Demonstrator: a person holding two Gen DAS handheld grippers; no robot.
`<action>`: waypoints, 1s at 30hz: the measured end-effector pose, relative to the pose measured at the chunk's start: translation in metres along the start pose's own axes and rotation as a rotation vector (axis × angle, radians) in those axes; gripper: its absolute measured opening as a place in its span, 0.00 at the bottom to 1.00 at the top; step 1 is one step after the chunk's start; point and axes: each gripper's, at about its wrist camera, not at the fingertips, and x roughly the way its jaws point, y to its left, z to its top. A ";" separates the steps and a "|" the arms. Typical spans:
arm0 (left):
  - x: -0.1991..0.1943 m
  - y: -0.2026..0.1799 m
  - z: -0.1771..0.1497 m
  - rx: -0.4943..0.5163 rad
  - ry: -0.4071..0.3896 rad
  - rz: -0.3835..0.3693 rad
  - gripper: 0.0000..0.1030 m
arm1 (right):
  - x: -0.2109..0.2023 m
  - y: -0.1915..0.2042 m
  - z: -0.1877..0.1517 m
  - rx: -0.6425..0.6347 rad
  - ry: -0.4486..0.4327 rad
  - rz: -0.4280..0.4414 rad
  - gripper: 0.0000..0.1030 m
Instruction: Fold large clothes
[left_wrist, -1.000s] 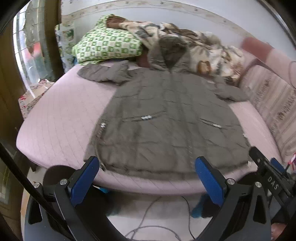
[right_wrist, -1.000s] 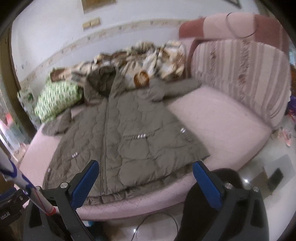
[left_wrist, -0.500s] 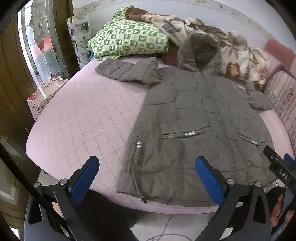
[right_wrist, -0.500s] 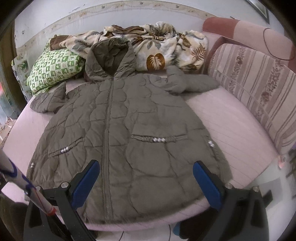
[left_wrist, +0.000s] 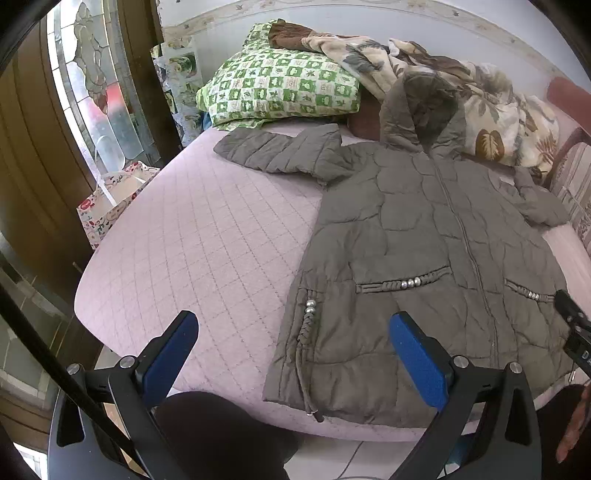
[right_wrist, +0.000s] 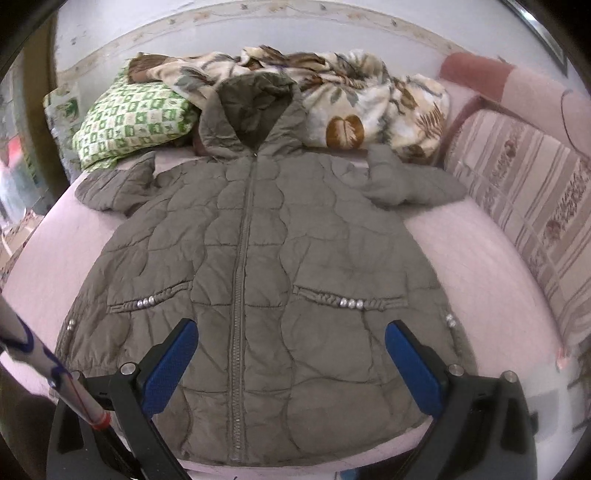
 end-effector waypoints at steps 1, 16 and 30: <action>0.000 -0.001 0.001 -0.005 0.001 0.000 1.00 | -0.003 -0.002 0.001 -0.022 -0.028 -0.013 1.00; 0.022 0.012 0.026 -0.064 0.011 0.070 1.00 | 0.025 -0.017 -0.014 -0.087 0.019 0.056 0.96; 0.112 0.092 0.085 -0.212 0.116 0.091 0.51 | 0.052 -0.012 -0.001 -0.049 0.041 0.055 0.95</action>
